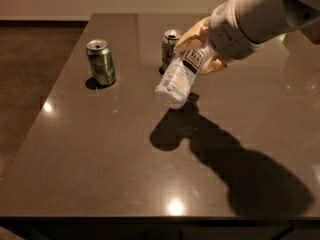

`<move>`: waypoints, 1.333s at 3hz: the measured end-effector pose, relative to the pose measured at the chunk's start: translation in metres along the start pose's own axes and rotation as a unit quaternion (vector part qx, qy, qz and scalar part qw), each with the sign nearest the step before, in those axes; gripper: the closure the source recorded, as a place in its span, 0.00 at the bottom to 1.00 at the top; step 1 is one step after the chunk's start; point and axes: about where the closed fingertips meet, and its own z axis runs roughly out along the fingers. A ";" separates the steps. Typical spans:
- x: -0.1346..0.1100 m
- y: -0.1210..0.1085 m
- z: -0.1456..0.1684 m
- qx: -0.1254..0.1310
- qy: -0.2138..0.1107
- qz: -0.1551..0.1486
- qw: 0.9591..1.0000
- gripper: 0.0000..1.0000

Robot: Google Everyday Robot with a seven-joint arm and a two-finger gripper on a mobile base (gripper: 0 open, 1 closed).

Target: Place blue plastic bottle upright

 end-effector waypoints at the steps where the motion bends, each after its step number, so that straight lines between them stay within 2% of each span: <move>1: 0.002 -0.007 -0.004 0.023 0.011 -0.034 0.999 1.00; 2: 0.002 -0.009 -0.005 0.026 0.014 -0.040 0.999 1.00; 3: 0.001 -0.012 -0.005 0.017 0.022 -0.060 0.998 1.00; 4: 0.001 -0.017 -0.006 0.019 0.044 -0.109 0.993 1.00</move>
Offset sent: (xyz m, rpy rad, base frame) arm 0.0011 0.0025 0.0070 -0.0026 -0.0654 0.0440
